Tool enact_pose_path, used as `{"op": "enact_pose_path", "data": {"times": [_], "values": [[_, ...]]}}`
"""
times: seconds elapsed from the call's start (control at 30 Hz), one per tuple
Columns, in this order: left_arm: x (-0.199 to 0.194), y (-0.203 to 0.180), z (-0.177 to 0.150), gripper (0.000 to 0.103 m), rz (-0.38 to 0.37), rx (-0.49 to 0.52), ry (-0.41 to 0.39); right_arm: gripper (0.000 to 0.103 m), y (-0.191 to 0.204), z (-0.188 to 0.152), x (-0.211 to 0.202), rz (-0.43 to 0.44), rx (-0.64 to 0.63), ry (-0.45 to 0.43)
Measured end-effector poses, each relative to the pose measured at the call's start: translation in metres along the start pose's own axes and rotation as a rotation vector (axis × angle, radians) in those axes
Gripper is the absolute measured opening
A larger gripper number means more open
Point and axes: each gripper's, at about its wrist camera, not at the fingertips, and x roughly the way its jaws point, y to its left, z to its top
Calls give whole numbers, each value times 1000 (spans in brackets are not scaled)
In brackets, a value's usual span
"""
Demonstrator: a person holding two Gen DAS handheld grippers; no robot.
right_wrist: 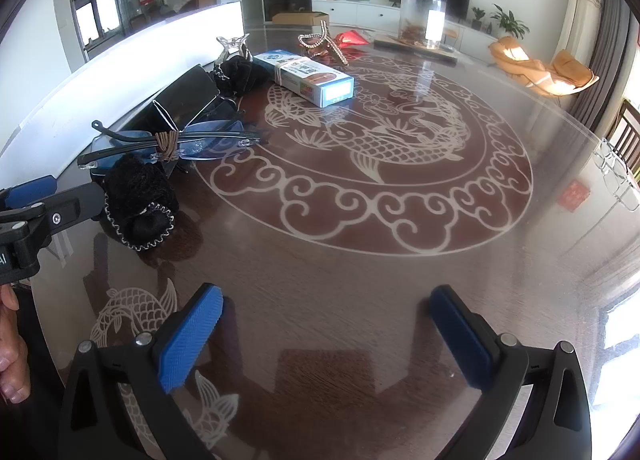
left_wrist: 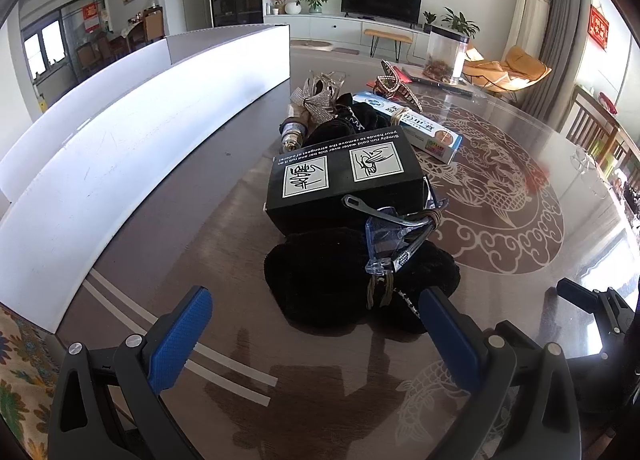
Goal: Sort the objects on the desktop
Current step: 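Move the right tool toward the eyeglasses lying on the black pouch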
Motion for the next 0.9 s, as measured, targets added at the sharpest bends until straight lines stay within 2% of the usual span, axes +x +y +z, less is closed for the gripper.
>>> {"op": "enact_pose_path", "data": {"times": [0.4, 0.9], "values": [[-8, 11, 0, 103, -32, -58, -17, 103, -1, 0, 0, 5, 0, -2], [-9, 14, -2, 103, -48, -75, -9, 103, 0, 0, 1, 2, -4, 0]]}}
